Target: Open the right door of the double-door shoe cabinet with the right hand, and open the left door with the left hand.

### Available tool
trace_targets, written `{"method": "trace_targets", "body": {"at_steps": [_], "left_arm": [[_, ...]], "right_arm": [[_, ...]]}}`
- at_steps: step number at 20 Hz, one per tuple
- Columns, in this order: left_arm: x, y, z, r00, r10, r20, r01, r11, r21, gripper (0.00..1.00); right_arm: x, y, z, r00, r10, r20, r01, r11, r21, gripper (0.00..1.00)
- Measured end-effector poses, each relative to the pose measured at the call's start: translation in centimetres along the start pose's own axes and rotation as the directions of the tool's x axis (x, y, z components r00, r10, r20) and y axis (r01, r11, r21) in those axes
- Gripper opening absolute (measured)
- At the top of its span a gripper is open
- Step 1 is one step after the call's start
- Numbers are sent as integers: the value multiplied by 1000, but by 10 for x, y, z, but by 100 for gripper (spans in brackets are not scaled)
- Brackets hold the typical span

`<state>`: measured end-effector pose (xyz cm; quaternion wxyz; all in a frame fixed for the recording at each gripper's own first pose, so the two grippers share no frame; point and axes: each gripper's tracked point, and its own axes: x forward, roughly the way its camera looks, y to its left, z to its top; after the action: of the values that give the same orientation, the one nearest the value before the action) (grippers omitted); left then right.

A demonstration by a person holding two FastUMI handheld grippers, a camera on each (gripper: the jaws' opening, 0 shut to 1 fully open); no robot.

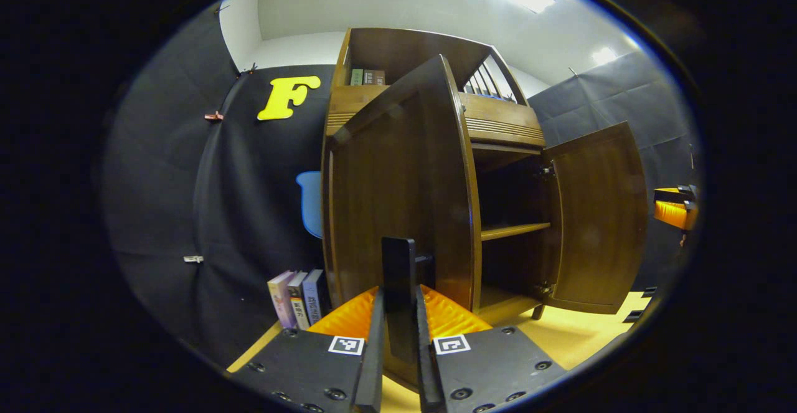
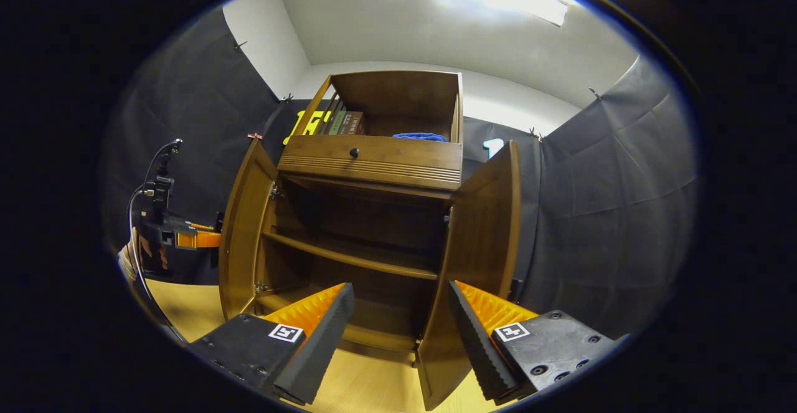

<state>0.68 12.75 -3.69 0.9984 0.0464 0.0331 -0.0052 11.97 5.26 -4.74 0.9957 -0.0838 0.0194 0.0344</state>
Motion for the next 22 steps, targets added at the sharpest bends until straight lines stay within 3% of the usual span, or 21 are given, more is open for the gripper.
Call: {"method": "trace_targets", "body": {"at_steps": [4,9,11,12,14,16,18,20,21,22], "left_arm": [[-17,16,7,999,43,9,-44,999,10,26],[-35,45,16,990,135,29,-137,989,60,26],[-40,56,13,985,171,11,-172,984,40,26],[-52,66,16,977,211,17,-211,977,30,26],[-65,81,13,960,277,25,-278,959,45,14],[-86,82,21,951,305,44,-308,950,61,18],[-101,61,27,964,264,43,-266,963,52,18],[-111,16,37,988,147,45,-149,989,24,25],[-112,0,45,993,103,56,-104,994,14,20],[-113,-14,51,995,73,68,-74,997,13,26]], "right_arm": [[9,26,-7,997,73,-20,-72,997,42,95],[18,34,-20,995,91,-48,-90,996,21,95],[18,40,-22,993,109,-53,-107,994,29,96],[19,42,-23,992,118,-55,-116,993,35,96],[17,45,-26,990,127,-62,-124,991,46,96],[17,45,-30,990,124,-67,-120,991,52,95],[20,44,-30,991,119,-69,-114,991,65,96],[23,45,-29,992,105,-65,-98,991,94,96],[25,44,-29,994,85,-68,-77,991,111,96],[24,41,-29,996,59,-72,-50,991,124,96]]}}
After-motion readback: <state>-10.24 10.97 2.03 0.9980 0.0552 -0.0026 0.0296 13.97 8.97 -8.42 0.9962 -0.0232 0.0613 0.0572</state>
